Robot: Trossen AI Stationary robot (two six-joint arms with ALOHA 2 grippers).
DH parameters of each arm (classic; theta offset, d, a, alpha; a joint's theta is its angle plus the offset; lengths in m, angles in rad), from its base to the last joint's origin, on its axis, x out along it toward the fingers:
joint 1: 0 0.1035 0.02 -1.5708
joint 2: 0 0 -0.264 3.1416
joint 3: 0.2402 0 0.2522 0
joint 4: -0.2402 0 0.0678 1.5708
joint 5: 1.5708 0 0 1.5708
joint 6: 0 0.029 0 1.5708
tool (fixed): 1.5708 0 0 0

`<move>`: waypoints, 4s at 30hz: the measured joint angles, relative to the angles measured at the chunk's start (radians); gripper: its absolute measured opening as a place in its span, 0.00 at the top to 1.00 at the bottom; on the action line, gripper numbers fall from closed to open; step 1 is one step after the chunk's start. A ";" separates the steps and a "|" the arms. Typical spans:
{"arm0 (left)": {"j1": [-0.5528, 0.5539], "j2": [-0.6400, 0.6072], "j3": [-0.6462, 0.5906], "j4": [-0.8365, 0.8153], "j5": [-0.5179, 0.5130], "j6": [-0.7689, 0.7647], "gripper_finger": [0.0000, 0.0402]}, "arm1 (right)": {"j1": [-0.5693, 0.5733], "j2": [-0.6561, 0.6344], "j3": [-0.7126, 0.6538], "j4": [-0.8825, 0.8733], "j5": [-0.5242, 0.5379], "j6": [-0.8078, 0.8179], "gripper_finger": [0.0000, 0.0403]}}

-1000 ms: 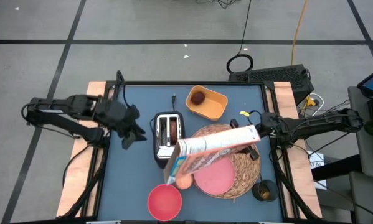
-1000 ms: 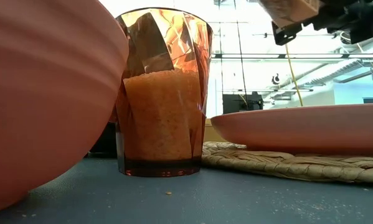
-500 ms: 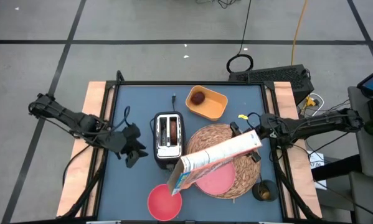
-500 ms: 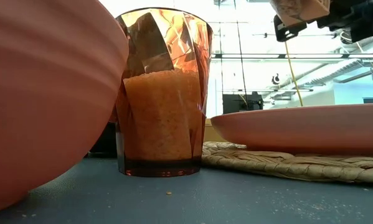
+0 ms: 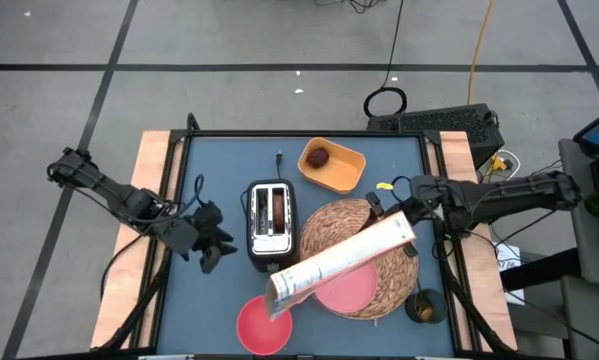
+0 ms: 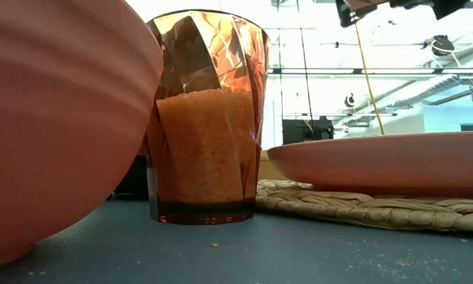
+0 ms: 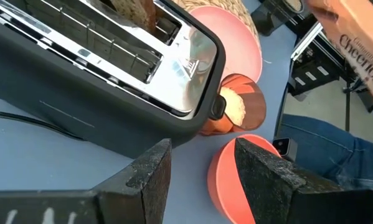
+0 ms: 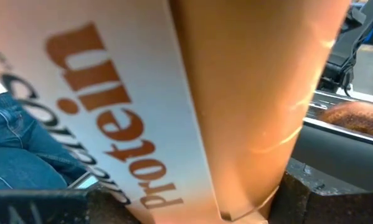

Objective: Arrange a breakfast setting
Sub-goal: Pour the cereal into the orange bowl

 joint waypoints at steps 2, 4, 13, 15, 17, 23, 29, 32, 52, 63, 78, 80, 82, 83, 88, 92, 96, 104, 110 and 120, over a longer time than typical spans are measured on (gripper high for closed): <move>-0.004 0.000 0.000 0.000 -0.015 0.001 0.55 | 0.000 0.023 0.023 -0.019 0.000 -0.007 0.50; -0.006 0.000 0.000 0.000 -0.019 0.002 0.55 | 0.000 0.046 0.039 -0.041 0.001 -0.019 0.50; -0.029 0.000 0.000 0.004 -0.013 -0.047 0.55 | 0.000 0.100 0.040 -0.102 0.031 -0.021 0.50; -0.056 0.000 0.000 0.009 -0.012 -0.075 0.55 | 0.000 0.100 0.040 -0.106 0.058 -0.019 0.50; -0.089 0.003 0.000 0.023 -0.013 -0.111 0.55 | -0.001 0.097 0.040 -0.107 0.059 -0.019 0.50; -0.188 0.066 0.000 0.173 -0.041 -0.106 0.55 | 0.000 0.096 0.040 -0.108 0.057 -0.003 0.50; -0.243 0.151 0.000 0.280 -0.143 0.003 0.55 | 0.000 0.096 0.040 -0.118 0.055 0.008 0.50; -0.260 0.176 0.000 0.298 -0.205 0.031 0.55 | 0.000 0.095 0.040 -0.126 0.054 0.008 0.50; -0.276 0.196 0.000 0.589 -0.348 0.355 0.55 | 0.000 0.095 0.039 -0.154 0.053 0.008 0.50; -0.265 0.196 0.000 0.746 -0.377 0.520 0.55 | 0.000 0.095 0.039 -0.153 0.053 0.009 0.50; -0.213 0.196 0.000 0.816 -0.379 0.608 0.75 | 0.000 0.095 0.038 -0.154 0.055 0.012 0.50; -0.213 0.196 0.000 0.816 -0.379 0.607 0.81 | 0.000 0.095 0.038 -0.154 0.055 0.012 0.50; -0.217 0.196 0.000 0.816 -0.379 0.606 0.88 | -0.001 0.095 0.038 -0.154 0.056 0.012 0.50; -0.220 0.196 0.000 0.816 -0.376 0.606 0.91 | 0.000 0.095 0.038 -0.153 0.056 0.012 0.50; -0.239 0.196 0.000 0.765 -0.377 0.548 0.99 | 0.000 0.096 0.038 -0.152 0.055 0.027 0.50; -0.264 0.196 0.000 0.699 -0.380 0.459 0.99 | 0.000 0.096 0.038 -0.149 0.056 0.039 0.50; -0.287 0.197 0.000 0.671 -0.377 0.389 0.99 | 0.000 0.096 0.038 -0.132 0.054 0.047 0.50; -0.335 0.197 0.000 0.652 -0.341 0.322 0.99 | 0.003 0.096 0.038 -0.030 0.025 0.108 0.50; -0.361 0.197 0.001 0.619 -0.323 0.235 1.00 | 0.003 0.096 0.038 -0.001 0.026 0.114 0.50; -0.369 0.196 0.001 0.599 -0.300 0.174 1.00 | 0.003 0.096 0.038 0.032 0.025 0.140 0.50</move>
